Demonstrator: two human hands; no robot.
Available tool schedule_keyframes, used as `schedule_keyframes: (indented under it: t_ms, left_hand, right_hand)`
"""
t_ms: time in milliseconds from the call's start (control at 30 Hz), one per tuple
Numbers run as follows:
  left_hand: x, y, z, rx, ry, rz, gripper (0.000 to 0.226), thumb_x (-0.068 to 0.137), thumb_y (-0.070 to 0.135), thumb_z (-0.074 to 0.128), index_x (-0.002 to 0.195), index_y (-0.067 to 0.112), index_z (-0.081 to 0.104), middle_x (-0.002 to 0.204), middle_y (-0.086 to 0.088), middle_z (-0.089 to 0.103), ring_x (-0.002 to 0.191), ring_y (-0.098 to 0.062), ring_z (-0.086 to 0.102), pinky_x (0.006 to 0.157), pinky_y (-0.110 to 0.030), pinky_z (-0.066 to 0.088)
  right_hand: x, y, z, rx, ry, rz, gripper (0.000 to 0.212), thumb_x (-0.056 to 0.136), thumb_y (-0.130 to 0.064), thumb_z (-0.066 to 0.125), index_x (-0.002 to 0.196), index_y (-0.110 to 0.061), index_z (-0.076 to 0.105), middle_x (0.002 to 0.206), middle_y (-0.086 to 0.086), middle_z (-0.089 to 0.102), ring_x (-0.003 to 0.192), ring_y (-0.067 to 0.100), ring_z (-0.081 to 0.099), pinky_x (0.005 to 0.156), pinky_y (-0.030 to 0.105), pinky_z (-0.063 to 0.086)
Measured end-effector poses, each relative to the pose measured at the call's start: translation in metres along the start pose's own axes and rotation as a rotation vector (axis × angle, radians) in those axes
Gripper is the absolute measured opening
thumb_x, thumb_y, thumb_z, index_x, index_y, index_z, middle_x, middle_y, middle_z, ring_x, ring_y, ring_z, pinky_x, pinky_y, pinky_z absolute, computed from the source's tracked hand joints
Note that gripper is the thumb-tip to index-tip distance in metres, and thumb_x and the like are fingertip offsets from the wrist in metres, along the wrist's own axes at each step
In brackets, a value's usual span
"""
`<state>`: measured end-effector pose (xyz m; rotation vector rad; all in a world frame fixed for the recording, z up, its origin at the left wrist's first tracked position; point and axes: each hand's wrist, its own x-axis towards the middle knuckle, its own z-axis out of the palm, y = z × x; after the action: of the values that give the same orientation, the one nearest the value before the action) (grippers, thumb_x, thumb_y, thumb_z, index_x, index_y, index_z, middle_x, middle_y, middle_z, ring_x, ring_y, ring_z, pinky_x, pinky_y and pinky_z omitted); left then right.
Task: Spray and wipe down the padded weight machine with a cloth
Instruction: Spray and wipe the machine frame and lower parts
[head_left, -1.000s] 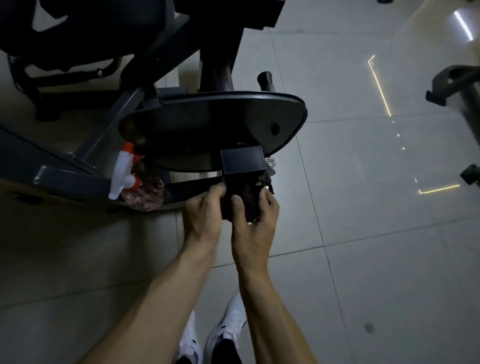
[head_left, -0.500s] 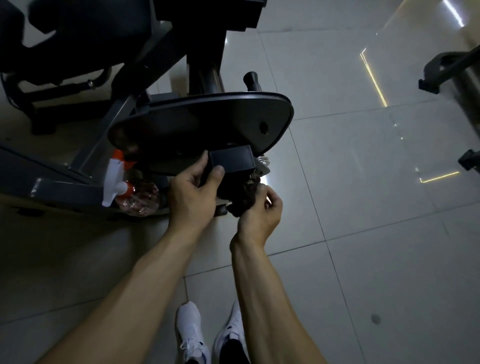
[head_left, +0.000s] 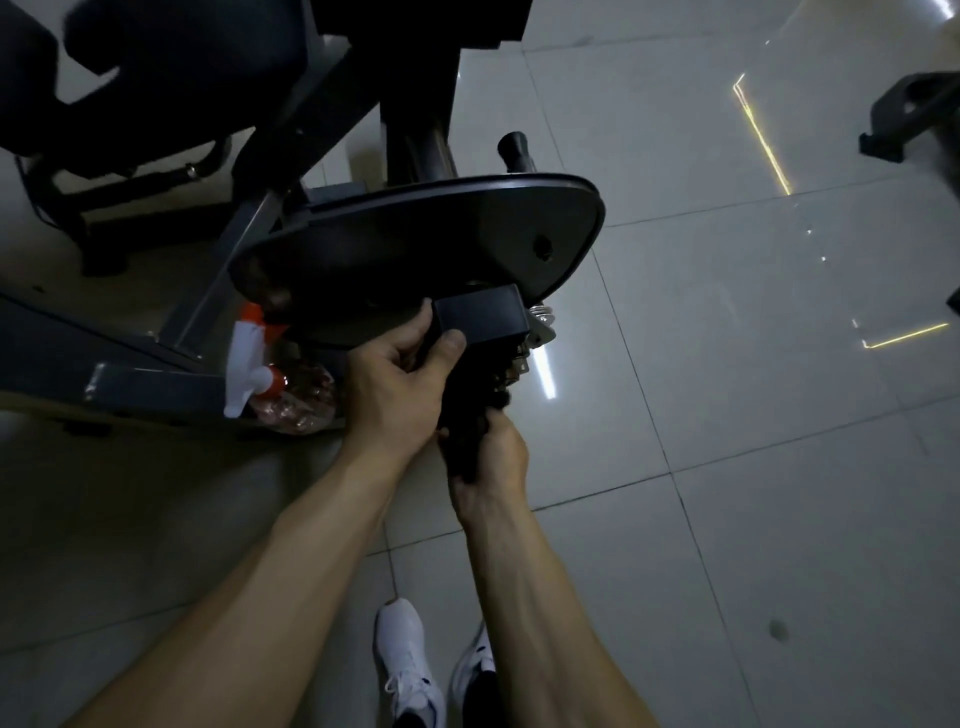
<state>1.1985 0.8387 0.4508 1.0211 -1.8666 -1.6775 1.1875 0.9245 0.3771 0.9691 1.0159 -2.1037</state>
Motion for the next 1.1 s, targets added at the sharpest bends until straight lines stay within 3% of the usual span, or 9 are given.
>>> schedule_keyframes:
  t_ms: [100, 267, 533, 633, 767, 867, 967, 1033, 1100]
  left_hand:
    - [0.002, -0.001, -0.004, -0.007, -0.021, -0.004, 0.047, 0.091, 0.006, 0.075, 0.135, 0.001, 0.060, 0.117, 0.018, 0.063, 0.103, 0.020, 0.060, 0.094, -0.007, 0.045]
    - [0.003, -0.004, -0.006, -0.009, -0.041, 0.001, 0.047, 0.091, 0.007, 0.074, 0.136, 0.001, 0.060, 0.115, 0.021, 0.063, 0.106, 0.016, 0.061, 0.094, -0.008, 0.046]
    - [0.000, -0.001, -0.004, 0.010, -0.027, 0.002, 0.045, 0.092, 0.005, 0.073, 0.135, 0.001, 0.060, 0.112, 0.022, 0.064, 0.102, 0.020, 0.060, 0.095, -0.010, 0.047]
    - [-0.001, -0.001, -0.004, 0.024, -0.017, 0.008, 0.046, 0.092, 0.006, 0.074, 0.136, 0.002, 0.060, 0.120, 0.019, 0.061, 0.106, 0.020, 0.059, 0.094, -0.007, 0.045]
    - [0.000, 0.001, -0.004, 0.015, -0.032, -0.006, 0.048, 0.092, 0.008, 0.073, 0.137, 0.004, 0.059, 0.117, 0.023, 0.062, 0.108, 0.017, 0.060, 0.096, -0.009, 0.046]
    - [0.000, 0.002, -0.004, 0.021, -0.043, -0.009, 0.047, 0.093, 0.008, 0.072, 0.138, 0.004, 0.058, 0.115, 0.027, 0.060, 0.106, 0.021, 0.058, 0.094, -0.006, 0.045]
    - [-0.001, 0.004, -0.003, 0.040, -0.033, -0.001, 0.046, 0.093, 0.008, 0.072, 0.137, 0.004, 0.059, 0.117, 0.023, 0.061, 0.102, 0.025, 0.056, 0.094, -0.004, 0.044]
    - [-0.001, 0.004, -0.003, 0.041, -0.007, 0.006, 0.046, 0.092, 0.010, 0.074, 0.136, 0.004, 0.060, 0.123, 0.013, 0.062, 0.105, 0.022, 0.057, 0.102, -0.011, 0.045]
    - [-0.003, 0.006, -0.003, 0.042, -0.002, 0.002, 0.047, 0.092, 0.011, 0.075, 0.136, 0.004, 0.060, 0.126, 0.010, 0.062, 0.112, 0.014, 0.059, 0.107, -0.019, 0.046]
  right_hand:
    - [-0.005, -0.006, 0.007, 0.124, 0.053, -0.050, 0.034, 0.101, -0.012, 0.055, 0.131, 0.000, 0.063, 0.106, 0.017, 0.072, 0.083, 0.024, 0.071, 0.058, 0.030, 0.055]
    - [-0.007, -0.021, 0.003, 0.152, -0.049, 0.097, 0.040, 0.102, -0.010, 0.048, 0.140, 0.000, 0.057, 0.115, 0.016, 0.068, 0.087, 0.024, 0.067, 0.063, 0.030, 0.057]
    - [-0.021, -0.017, 0.008, 0.486, -0.039, 0.382, 0.030, 0.101, -0.009, 0.051, 0.123, -0.002, 0.070, 0.113, 0.017, 0.074, 0.097, 0.027, 0.072, 0.075, 0.037, 0.064]
    - [-0.024, -0.020, 0.009, 0.405, 0.005, 0.381, 0.034, 0.101, -0.011, 0.052, 0.131, -0.006, 0.068, 0.113, 0.014, 0.073, 0.091, 0.024, 0.072, 0.069, 0.034, 0.065]
    - [-0.022, -0.022, 0.019, 0.373, 0.034, 0.428, 0.032, 0.103, -0.015, 0.048, 0.127, -0.008, 0.068, 0.095, 0.015, 0.075, 0.078, 0.022, 0.071, 0.057, 0.029, 0.061]
    - [-0.034, -0.030, 0.012, 0.350, 0.015, 0.358, 0.033, 0.102, -0.008, 0.047, 0.129, -0.002, 0.066, 0.110, 0.018, 0.074, 0.085, 0.025, 0.073, 0.067, 0.030, 0.064]
    - [-0.046, -0.042, 0.008, 0.401, -0.061, 0.287, 0.031, 0.103, -0.008, 0.048, 0.129, 0.001, 0.064, 0.106, 0.022, 0.075, 0.077, 0.026, 0.076, 0.069, 0.030, 0.064]
    - [-0.049, -0.050, 0.005, 0.245, -0.062, 0.098, 0.032, 0.102, -0.012, 0.055, 0.132, -0.002, 0.062, 0.105, 0.017, 0.074, 0.077, 0.023, 0.074, 0.060, 0.030, 0.062]
    - [-0.045, -0.057, 0.000, -0.094, 0.042, -0.227, 0.022, 0.101, -0.014, 0.063, 0.122, -0.009, 0.066, 0.096, 0.009, 0.073, 0.076, 0.021, 0.069, 0.051, 0.030, 0.054]
